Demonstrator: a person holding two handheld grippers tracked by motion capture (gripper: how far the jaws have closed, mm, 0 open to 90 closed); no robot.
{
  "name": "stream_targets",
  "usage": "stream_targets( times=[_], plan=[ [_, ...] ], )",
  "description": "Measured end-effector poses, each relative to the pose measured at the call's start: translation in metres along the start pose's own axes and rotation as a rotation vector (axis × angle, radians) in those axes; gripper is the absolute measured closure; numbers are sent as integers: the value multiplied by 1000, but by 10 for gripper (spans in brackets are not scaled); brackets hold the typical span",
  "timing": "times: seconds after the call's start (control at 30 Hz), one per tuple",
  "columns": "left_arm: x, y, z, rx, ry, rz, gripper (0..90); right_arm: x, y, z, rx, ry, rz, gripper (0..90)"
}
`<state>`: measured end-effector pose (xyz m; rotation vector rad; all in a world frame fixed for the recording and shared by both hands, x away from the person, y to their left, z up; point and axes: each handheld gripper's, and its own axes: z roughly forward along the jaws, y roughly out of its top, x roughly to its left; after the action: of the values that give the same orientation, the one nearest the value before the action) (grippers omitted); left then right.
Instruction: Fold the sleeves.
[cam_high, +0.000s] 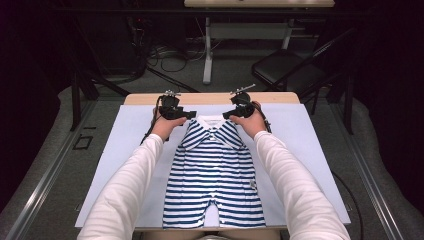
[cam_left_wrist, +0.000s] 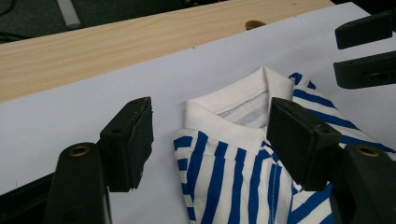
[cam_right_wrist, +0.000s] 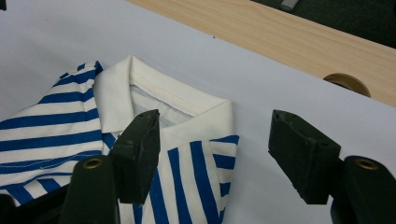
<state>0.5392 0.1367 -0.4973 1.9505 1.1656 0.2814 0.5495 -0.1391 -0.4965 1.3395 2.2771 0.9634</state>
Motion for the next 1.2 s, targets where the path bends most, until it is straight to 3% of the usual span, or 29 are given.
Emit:
stream_targets(
  times=[0.13, 0.4, 0.57, 0.7, 0.87, 1.2],
  plan=[
    [4, -2, 6, 5, 17, -19, 332, 0, -2, 6, 4, 3, -1, 356],
    [6, -6, 17, 20, 28, -12, 357, 0, -5, 14, 13, -14, 0, 379],
    [6, -9, 22, 38, 19, -22, 367, 0, -6, 17, 1, -27, 6, 400],
    [5, -11, 28, 33, 4, -16, 387, -1, -7, 18, 27, -38, 8, 415],
    [6, -14, 35, 60, 18, -37, 408, -6, -15, 22, 30, -33, 48, 432],
    [6, -19, 46, 88, 32, -40, 407, -11, -24, 28, 55, -21, 69, 442]
  ],
)
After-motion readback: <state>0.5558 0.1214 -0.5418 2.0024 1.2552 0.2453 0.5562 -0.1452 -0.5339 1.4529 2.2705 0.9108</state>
